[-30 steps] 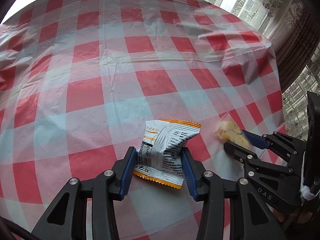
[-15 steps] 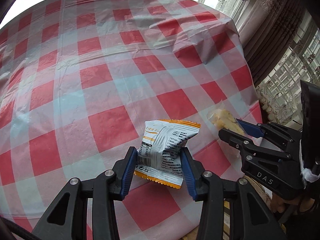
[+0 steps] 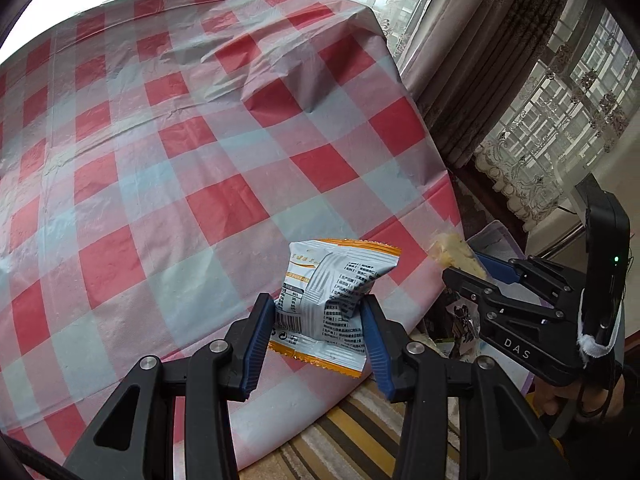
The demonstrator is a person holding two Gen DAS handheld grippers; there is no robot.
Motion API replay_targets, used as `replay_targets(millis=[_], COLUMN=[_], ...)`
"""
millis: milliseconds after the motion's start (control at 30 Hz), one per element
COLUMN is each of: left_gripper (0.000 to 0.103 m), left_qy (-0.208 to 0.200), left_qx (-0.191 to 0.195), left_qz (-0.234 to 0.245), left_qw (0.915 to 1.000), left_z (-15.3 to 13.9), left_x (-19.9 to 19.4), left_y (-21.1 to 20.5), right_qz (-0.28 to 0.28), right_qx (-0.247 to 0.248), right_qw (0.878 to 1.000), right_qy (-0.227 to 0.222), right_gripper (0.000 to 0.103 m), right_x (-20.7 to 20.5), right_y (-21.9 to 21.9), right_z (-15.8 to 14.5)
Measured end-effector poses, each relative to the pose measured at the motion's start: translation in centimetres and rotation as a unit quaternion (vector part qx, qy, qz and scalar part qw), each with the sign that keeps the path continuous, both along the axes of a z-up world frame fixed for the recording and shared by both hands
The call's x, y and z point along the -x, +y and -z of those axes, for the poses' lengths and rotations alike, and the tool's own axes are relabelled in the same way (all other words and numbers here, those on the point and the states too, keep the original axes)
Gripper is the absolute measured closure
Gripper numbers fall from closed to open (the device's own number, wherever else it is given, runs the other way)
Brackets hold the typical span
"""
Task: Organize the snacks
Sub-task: 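Carry both packets to the white box and open both tools to release them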
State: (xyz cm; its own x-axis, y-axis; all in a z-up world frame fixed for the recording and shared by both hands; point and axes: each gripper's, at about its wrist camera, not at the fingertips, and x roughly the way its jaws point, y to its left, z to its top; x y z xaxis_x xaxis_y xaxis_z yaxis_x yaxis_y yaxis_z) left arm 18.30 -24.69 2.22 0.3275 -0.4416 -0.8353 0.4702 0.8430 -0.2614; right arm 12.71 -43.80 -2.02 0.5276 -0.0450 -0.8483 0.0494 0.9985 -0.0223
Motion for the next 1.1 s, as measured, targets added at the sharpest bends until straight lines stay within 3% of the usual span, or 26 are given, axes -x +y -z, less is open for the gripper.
replay_targets(millis=[400,933,1100], left_gripper=[0.058,0.055,0.044], left_qy=[0.050,0.094,0.103], left_qx=[0.029,0.004,-0.002], left_qz=[0.059,0.094,0.089], left_qw=[0.9966,0.9911,0.9907], left_z=[0.9,2.3,2.5], left_x=[2.7,5.9,6.4], left_y=[-8.2,-14.6,-14.9], right_qz=[0.096,0.171,0.188], right_qx=[0.017,0.007,0.014], right_qw=[0.995,0.985,0.982], right_qy=[-0.001,-0.020,-0.029], right_gripper=[0.064,0.063,0.043], right_x=[5.1,8.8,9.9], right_y=[-7.3,-12.0,-12.4], right_z=[0.0,-0.8,-1.6])
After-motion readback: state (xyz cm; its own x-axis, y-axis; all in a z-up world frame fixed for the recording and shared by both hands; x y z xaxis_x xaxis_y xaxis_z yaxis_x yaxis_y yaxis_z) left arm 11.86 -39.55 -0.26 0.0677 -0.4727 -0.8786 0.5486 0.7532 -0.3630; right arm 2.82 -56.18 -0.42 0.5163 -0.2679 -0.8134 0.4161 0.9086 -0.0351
